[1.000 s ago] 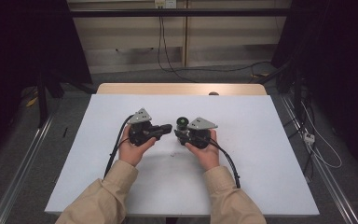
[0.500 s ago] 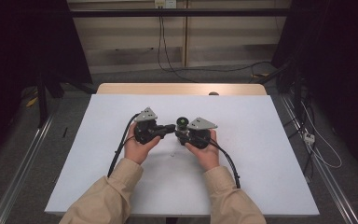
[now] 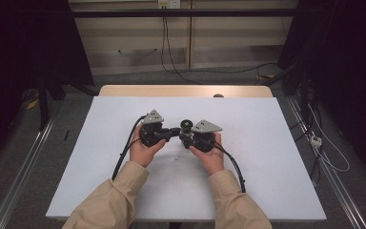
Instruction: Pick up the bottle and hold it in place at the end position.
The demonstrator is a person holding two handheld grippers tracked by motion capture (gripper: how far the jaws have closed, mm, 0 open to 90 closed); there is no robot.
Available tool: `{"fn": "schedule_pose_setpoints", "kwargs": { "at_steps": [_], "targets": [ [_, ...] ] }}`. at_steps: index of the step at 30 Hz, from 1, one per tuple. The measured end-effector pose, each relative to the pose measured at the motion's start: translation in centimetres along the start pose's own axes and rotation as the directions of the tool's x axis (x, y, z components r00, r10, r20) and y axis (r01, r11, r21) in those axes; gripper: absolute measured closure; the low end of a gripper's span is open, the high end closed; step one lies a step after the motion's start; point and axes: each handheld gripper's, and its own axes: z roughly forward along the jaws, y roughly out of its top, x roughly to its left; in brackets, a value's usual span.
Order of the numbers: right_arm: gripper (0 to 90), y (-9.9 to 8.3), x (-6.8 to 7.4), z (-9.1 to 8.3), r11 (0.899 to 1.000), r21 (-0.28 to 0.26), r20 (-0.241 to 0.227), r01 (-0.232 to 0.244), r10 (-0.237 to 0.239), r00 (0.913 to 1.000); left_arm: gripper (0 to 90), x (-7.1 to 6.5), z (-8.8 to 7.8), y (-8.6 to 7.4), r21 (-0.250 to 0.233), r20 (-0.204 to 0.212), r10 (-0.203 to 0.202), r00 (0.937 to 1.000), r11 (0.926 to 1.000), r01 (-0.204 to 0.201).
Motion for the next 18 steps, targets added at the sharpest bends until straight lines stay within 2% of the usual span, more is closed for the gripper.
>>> {"fn": "schedule_pose_setpoints", "kwargs": {
  "at_steps": [8,18],
  "targets": [
    [53.8,-0.01,0.0,-0.02,1.0,0.001,0.002,-0.003,0.003,1.0,90.0,-0.24,0.12,0.41,0.008,-0.01,0.018,0.9998,0.9998,-0.017],
    [53.9,-0.01,0.01,0.0,1.0,0.0,0.001,0.0,0.0,1.0,90.0,-0.28,0.1,0.52,0.012,-0.012,0.015,0.9998,0.9998,-0.015]
  ]
}}
